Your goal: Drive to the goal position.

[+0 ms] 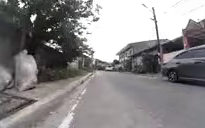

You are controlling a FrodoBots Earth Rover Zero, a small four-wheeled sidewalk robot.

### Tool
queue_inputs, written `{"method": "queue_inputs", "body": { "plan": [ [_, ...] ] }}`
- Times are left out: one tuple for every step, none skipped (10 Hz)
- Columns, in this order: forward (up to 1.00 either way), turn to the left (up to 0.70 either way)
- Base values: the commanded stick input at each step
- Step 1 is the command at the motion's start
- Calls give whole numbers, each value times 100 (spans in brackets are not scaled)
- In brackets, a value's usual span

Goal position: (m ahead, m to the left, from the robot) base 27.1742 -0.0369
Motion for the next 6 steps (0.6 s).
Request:
{"method": "queue_inputs", "body": {
  "plan": [
    [100, 0],
    [100, 0],
    [100, 0],
    [100, 0],
    [100, 0],
    [100, 0]
  ]
}}
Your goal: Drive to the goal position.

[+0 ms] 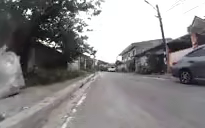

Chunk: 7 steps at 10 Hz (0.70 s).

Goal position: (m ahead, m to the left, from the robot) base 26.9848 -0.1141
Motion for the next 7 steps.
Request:
{"method": "queue_inputs", "body": {
  "plan": [
    [100, 0],
    [100, 0],
    [100, -4],
    [100, -17],
    [100, -31],
    [100, -23],
    [100, 0]
  ]
}}
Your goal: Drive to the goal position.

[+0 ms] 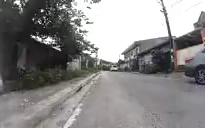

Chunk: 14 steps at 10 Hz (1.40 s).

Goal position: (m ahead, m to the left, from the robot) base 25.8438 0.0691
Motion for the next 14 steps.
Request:
{"method": "queue_inputs", "body": {
  "plan": [
    [100, 0],
    [100, 0],
    [100, 0],
    [100, 0],
    [100, 0],
    [100, 0],
    [100, 0],
    [100, 0],
    [100, 0],
    [100, 0],
    [100, 0],
    [100, 0],
    [100, 0],
    [100, 0]
  ]
}}
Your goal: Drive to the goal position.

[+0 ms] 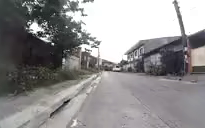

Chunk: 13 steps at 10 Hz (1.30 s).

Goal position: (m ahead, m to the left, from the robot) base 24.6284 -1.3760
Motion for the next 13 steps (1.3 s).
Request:
{"method": "queue_inputs", "body": {
  "plan": [
    [100, 2],
    [100, 3],
    [100, 3],
    [100, 3],
    [100, 3],
    [100, 3],
    [100, 3],
    [100, 3],
    [100, 2],
    [100, 1],
    [100, 0],
    [100, 0],
    [100, 0]
  ]
}}
